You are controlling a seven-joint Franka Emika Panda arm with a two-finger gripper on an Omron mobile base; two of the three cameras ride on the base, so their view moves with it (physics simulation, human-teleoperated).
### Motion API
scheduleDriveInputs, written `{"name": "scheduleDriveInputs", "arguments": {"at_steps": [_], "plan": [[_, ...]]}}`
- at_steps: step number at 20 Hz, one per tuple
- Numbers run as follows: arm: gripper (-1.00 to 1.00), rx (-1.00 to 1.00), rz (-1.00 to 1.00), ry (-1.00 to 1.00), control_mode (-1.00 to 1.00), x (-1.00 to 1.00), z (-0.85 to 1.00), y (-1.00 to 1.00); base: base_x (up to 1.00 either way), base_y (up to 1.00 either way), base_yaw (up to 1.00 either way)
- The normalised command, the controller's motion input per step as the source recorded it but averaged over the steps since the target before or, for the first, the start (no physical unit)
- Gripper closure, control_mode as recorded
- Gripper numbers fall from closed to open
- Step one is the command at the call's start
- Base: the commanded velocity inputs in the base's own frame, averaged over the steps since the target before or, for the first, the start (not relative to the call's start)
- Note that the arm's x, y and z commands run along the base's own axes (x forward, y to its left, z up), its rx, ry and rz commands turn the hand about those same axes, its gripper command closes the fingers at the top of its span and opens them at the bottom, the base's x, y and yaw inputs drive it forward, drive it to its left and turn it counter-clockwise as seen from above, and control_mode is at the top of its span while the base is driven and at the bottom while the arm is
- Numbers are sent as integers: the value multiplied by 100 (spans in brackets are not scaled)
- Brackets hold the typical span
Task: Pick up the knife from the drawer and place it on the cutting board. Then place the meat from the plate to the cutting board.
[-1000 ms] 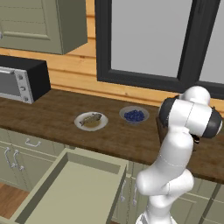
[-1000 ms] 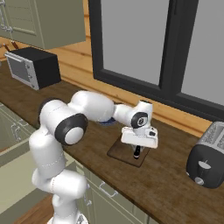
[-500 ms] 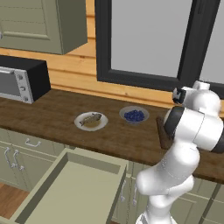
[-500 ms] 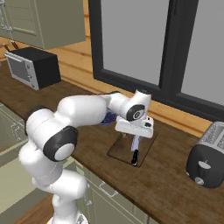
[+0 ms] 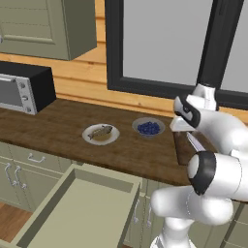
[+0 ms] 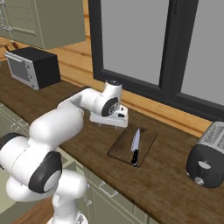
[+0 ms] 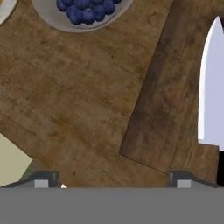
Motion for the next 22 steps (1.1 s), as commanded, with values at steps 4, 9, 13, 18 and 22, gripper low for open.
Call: {"name": "scheduleDriveInputs", "arguments": {"at_steps": [4, 9, 13, 18, 22], "plan": [[-100, 6, -18, 0, -100, 30, 21, 100, 0, 0, 0], [-100, 0, -32, 1, -100, 41, 15, 100, 0, 0, 0], [-100, 8, -38, 11, -100, 48, 0, 100, 0, 0, 0], [-100, 16, -40, 7, -100, 79, -18, 98, 0, 0, 0], [-100, 20, -37, 8, -100, 74, -18, 72, 0, 0, 0]]}}
